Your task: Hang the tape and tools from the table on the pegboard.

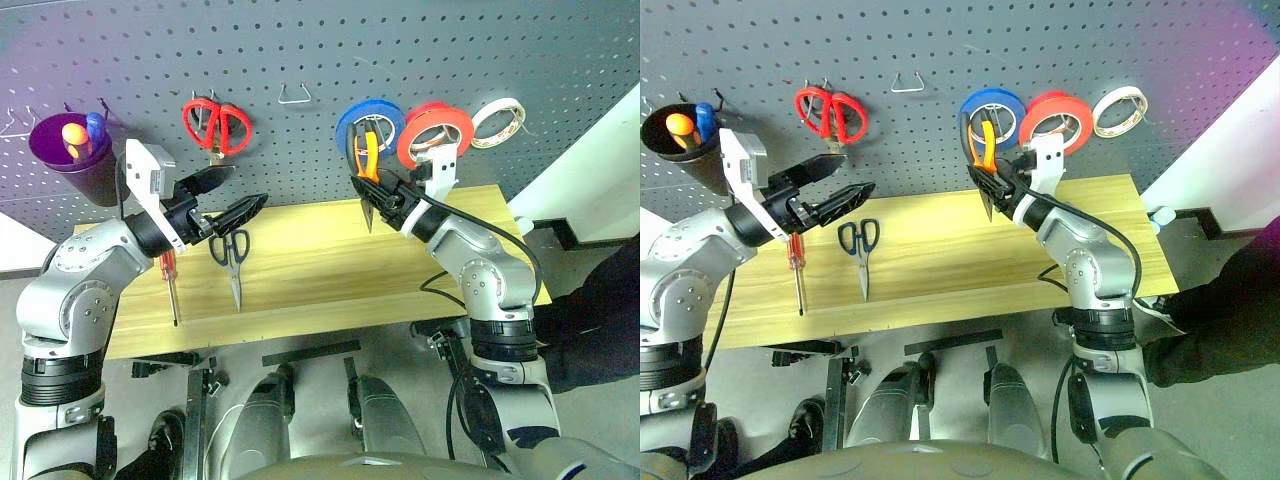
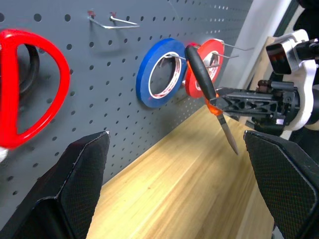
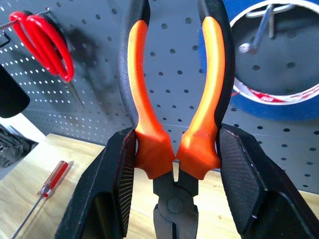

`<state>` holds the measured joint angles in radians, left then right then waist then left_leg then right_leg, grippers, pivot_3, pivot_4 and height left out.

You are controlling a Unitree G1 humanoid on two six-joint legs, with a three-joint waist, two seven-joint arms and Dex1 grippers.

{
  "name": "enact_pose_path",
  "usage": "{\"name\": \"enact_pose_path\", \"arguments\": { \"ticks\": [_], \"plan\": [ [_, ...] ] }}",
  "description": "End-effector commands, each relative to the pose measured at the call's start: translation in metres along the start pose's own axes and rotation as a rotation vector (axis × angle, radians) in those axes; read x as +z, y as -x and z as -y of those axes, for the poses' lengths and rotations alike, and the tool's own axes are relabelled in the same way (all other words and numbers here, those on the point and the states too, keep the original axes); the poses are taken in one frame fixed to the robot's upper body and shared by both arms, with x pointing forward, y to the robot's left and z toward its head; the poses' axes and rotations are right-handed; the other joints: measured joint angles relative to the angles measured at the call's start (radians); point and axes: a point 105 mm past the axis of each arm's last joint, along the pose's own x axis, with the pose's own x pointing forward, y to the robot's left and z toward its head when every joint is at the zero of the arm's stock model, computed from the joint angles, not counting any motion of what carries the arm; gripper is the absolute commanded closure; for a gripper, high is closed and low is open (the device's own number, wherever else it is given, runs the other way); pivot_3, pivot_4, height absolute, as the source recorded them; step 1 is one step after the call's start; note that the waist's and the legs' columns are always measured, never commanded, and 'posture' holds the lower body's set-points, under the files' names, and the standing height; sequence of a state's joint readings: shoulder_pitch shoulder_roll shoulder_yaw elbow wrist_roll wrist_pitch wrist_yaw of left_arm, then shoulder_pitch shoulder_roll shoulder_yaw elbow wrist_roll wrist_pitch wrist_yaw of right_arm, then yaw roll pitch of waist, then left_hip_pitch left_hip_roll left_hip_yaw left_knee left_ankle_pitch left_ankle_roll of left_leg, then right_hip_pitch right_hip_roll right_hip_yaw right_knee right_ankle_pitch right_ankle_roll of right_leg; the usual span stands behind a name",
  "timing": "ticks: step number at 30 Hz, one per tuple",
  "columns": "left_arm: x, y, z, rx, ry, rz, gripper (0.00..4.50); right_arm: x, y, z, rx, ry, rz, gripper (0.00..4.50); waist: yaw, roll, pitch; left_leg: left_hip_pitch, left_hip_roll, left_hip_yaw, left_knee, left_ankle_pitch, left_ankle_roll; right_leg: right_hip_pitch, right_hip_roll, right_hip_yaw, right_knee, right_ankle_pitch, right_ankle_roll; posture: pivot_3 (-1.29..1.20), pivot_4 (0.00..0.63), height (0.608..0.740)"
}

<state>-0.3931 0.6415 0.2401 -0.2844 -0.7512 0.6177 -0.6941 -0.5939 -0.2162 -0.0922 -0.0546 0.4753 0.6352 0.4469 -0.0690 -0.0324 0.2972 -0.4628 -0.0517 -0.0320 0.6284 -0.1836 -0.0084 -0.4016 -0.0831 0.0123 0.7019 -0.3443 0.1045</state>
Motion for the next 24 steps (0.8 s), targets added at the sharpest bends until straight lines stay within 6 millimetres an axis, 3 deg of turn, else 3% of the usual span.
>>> {"name": "enact_pose_path", "arguments": {
  "ticks": [1, 9, 24],
  "plan": [
    [0.009, 0.003, 0.004, -0.003, -0.040, 0.024, 0.00, 0.027, -0.003, -0.018, 0.060, 0.046, 0.093, 2.41, 0.000, 0.000, -0.001, 0.000, 0.000, 0.000, 0.000, 0.000, 0.000, 0.000, 0.000, 0.000, 0.000, 0.000, 0.000, -0.06, 0.208, 0.740],
    [0.008, 0.005, 0.004, 0.008, -0.042, 0.025, 0.00, 0.049, -0.012, -0.035, 0.122, 0.066, 0.131, 2.41, 0.001, 0.000, -0.001, 0.000, 0.000, 0.000, 0.001, 0.000, 0.000, 0.000, 0.000, 0.000, 0.001, 0.000, 0.000, -0.03, 0.212, 0.740],
    [0.007, 0.006, 0.005, 0.018, -0.044, 0.034, 0.00, 0.094, -0.031, -0.044, 0.151, 0.105, 0.220, 2.41, 0.002, 0.000, -0.007, 0.000, 0.000, 0.000, 0.001, 0.000, 0.000, 0.000, 0.000, 0.001, 0.002, 0.000, 0.000, -0.01, 0.195, 0.740]
  ]
}}
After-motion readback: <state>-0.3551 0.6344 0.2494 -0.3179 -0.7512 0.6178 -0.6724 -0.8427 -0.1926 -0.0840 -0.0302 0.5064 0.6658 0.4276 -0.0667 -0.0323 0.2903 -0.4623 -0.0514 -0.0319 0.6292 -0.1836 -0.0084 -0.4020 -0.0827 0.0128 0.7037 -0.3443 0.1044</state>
